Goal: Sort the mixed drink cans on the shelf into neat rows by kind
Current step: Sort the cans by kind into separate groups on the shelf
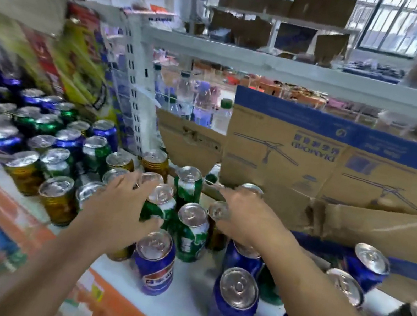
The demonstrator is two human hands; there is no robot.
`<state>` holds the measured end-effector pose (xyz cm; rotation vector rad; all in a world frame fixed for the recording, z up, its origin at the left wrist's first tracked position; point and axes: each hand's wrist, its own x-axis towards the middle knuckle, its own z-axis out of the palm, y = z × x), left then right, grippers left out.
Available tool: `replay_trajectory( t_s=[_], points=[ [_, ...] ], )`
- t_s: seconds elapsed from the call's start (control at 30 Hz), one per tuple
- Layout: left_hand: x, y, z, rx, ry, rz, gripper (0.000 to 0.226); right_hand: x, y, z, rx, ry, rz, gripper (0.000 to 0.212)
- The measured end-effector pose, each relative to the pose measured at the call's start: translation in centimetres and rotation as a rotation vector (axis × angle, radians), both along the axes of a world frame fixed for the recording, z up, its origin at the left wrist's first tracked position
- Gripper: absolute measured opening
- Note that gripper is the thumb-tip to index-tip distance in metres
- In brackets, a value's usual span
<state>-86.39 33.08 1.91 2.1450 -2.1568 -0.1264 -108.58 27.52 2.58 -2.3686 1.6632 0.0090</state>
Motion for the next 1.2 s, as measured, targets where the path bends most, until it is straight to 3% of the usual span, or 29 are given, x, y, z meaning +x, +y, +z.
replay_trajectory(
  t_s=[0.13, 0.27, 0.4, 0.57, 0.77, 1.03, 1.2],
  points=[
    [2.4, -1.1, -1.1, 0.079, -0.012, 0.015, 0.083, 2.5, -2.1, -1.3, 0.136, 0.124, 0.043, 0.058],
    [3.4, -1.9, -1.6, 0.139, -0.204, -0.022, 0.078, 3.1, -2.9, -2.4, 0.209, 0.168, -0.012, 0.065],
    [3.6, -1.9, -1.9, 0.262, -0.36, -0.102, 0.066, 3.1, -2.9, -2.1, 0.17, 0.17, -0.053, 0.053],
    [4.0, -2.8, 0.2, 0.335, -0.264, -0.148, 0.058, 3.5, -2.0, 0.5, -0.017, 0.178, -0.117, 0.06],
    [3.5, -2.8, 3.7, 0.11, 0.03, -0.183, 0.075, 5.5, 0.0, 2.7, -0.241, 0.101, -0.173, 0.056],
    [-0.4, -1.3, 6.6, -0.21, 0.021, -0.394, 0.087, 3.8, 2.7, 3.9, -0.422, -0.117, -0.251, 0.067],
    [-5.6, -0.9, 7.8, -0.285, 0.114, -0.531, 0.085, -0.9, 6.1, 5.3, -0.48, -0.24, -0.393, 0.071]
  ],
)
